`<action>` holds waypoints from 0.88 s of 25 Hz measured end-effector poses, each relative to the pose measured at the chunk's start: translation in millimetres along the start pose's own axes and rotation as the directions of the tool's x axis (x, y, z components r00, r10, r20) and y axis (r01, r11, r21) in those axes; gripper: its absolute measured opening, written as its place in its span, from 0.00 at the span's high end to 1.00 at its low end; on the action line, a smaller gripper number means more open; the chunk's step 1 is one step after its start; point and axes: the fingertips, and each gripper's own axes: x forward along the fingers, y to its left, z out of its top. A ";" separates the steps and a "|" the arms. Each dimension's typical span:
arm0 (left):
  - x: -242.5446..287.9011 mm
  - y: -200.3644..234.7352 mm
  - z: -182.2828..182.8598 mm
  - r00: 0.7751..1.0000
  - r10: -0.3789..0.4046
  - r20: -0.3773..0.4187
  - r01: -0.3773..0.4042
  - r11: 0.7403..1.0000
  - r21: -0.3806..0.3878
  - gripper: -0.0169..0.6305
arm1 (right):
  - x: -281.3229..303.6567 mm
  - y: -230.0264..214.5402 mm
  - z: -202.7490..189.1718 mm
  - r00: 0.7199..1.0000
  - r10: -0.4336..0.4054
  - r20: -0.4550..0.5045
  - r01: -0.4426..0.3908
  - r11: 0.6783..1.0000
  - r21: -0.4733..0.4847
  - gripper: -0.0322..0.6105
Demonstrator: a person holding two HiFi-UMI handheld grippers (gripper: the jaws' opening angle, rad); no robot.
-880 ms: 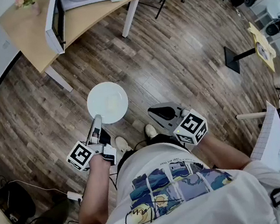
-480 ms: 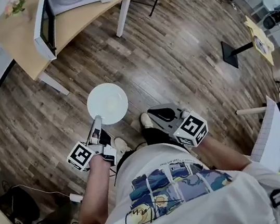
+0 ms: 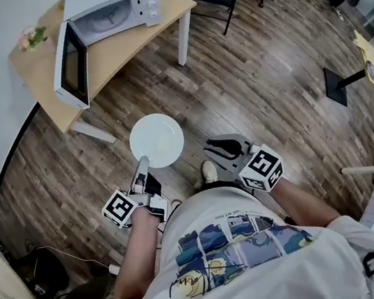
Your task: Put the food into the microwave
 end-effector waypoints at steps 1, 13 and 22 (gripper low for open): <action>11.5 -1.2 0.5 1.000 0.009 0.007 -0.009 1.000 0.003 0.94 | -0.3 -14.0 3.1 1.000 0.004 0.005 -0.004 1.000 -0.003 0.84; 144.5 -20.3 3.8 0.991 0.013 0.131 -0.009 1.000 -0.028 0.94 | -31.2 -153.0 0.2 1.000 0.023 -0.003 -0.023 0.999 -0.033 0.74; 207.2 -2.1 42.4 0.989 0.047 0.138 -0.043 0.999 -0.031 0.94 | 0.3 -215.5 -2.9 1.000 0.023 -0.012 -0.023 0.999 0.038 0.78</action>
